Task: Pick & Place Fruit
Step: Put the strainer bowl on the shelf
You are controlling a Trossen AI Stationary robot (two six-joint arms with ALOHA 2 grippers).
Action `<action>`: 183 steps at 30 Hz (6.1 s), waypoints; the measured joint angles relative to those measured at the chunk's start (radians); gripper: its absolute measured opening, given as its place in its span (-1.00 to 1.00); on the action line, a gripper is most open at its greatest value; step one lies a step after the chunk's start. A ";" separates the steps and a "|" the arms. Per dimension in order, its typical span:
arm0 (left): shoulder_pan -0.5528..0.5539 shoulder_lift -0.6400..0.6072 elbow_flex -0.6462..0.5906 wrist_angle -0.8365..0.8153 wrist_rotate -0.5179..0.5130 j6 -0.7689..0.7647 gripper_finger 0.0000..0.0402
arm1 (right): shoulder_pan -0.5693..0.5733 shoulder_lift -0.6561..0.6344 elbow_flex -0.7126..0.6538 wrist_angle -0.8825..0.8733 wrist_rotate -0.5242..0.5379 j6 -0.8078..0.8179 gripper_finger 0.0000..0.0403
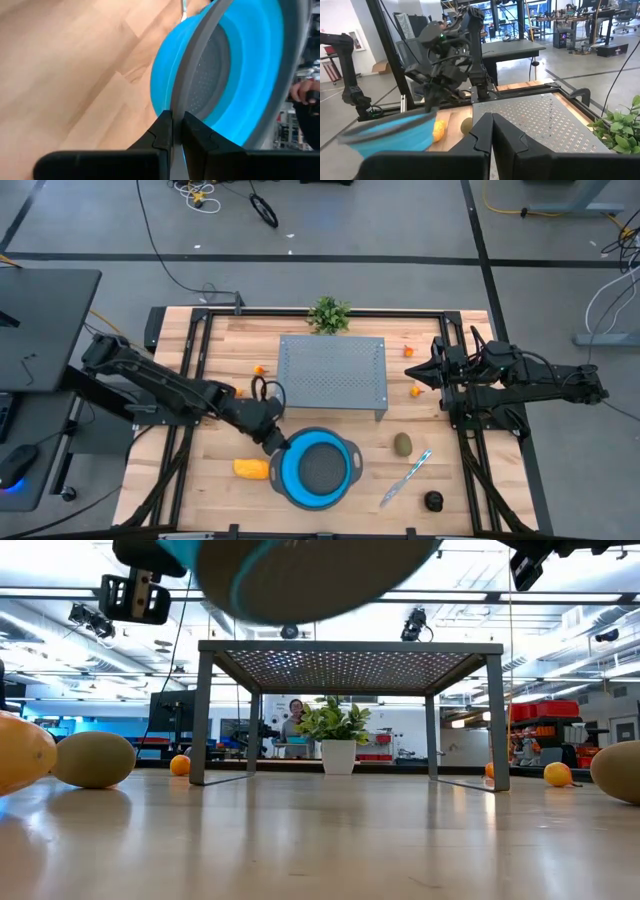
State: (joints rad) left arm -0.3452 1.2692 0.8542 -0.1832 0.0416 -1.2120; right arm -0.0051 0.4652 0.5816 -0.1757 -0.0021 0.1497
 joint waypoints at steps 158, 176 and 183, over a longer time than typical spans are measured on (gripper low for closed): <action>0.720 0.079 0.391 -0.465 0.203 0.229 -0.86 | 0.000 -0.002 0.280 -0.247 0.053 -0.142 -0.92; 0.716 0.092 0.391 -0.465 0.218 0.176 -0.86 | 0.000 -0.002 0.280 -0.248 0.053 -0.150 -0.92; 0.716 0.092 0.391 -0.484 0.267 0.166 -0.86 | 0.000 -0.002 0.280 -0.247 0.053 -0.154 -0.92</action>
State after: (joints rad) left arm 0.3706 1.3617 1.2457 -0.6670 0.3084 -1.0458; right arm -0.0051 0.4637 0.8612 -0.4229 0.0513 -0.0042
